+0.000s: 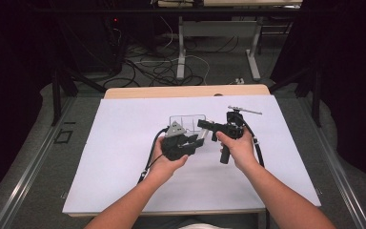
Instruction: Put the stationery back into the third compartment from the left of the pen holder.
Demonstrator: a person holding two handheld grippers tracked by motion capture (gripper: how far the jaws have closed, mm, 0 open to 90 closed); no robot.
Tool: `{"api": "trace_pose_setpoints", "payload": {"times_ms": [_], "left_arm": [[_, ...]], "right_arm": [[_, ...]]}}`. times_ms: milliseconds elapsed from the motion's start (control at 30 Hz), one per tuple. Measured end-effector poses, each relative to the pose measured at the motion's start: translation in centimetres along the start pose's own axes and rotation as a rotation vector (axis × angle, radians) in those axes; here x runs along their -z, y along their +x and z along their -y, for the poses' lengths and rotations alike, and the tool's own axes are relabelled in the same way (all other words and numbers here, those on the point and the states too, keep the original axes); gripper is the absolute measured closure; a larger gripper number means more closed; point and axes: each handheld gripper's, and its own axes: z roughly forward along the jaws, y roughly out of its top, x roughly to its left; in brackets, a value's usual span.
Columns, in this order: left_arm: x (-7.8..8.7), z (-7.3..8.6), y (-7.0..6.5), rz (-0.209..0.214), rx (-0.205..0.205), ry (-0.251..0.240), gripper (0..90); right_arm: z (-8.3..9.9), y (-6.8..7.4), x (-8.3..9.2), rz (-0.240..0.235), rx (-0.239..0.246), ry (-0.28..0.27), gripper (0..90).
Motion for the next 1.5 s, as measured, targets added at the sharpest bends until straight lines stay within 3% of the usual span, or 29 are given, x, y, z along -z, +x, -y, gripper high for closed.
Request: {"api": "trace_pose_setpoints", "payload": {"times_ms": [267, 567, 767, 900, 1100, 1200, 1300, 1500], "left_arm": [[0.2, 0.2, 0.3, -0.016, -0.004, -0.001, 69.4], [0.9, 0.5, 1.3, -0.070, 0.009, -0.012, 56.6], [2.0, 0.8, 2.7, -0.145, 0.015, -0.027, 49.7], [2.7, 1.0, 3.4, -0.171, 0.021, -0.037, 45.0], [3.8, 1.4, 4.2, -0.222, -0.021, -0.024, 36.8], [4.3, 1.6, 4.5, -0.270, -0.036, -0.046, 30.6], [4.8, 1.7, 4.8, -0.290, -0.034, -0.055, 30.3], [5.9, 1.8, 6.0, -0.324, 0.033, -0.076, 29.0]], "right_arm": [[-0.1, 0.1, -0.5, 0.000, 0.019, 0.018, 66.4], [-0.6, 0.5, -1.4, 0.031, 0.053, -0.003, 66.5], [-1.0, 0.6, -1.9, 0.076, 0.131, -0.028, 66.5], [-1.3, 0.9, -2.4, 0.110, 0.188, -0.047, 66.5], [-1.8, 1.3, -3.1, 0.153, 0.257, -0.079, 66.5], [-1.9, 1.5, -3.4, 0.173, 0.298, -0.097, 66.5], [-2.0, 1.6, -3.7, 0.197, 0.349, -0.107, 66.5], [-1.9, 1.5, -4.3, 0.229, 0.409, -0.119, 66.4]]}}
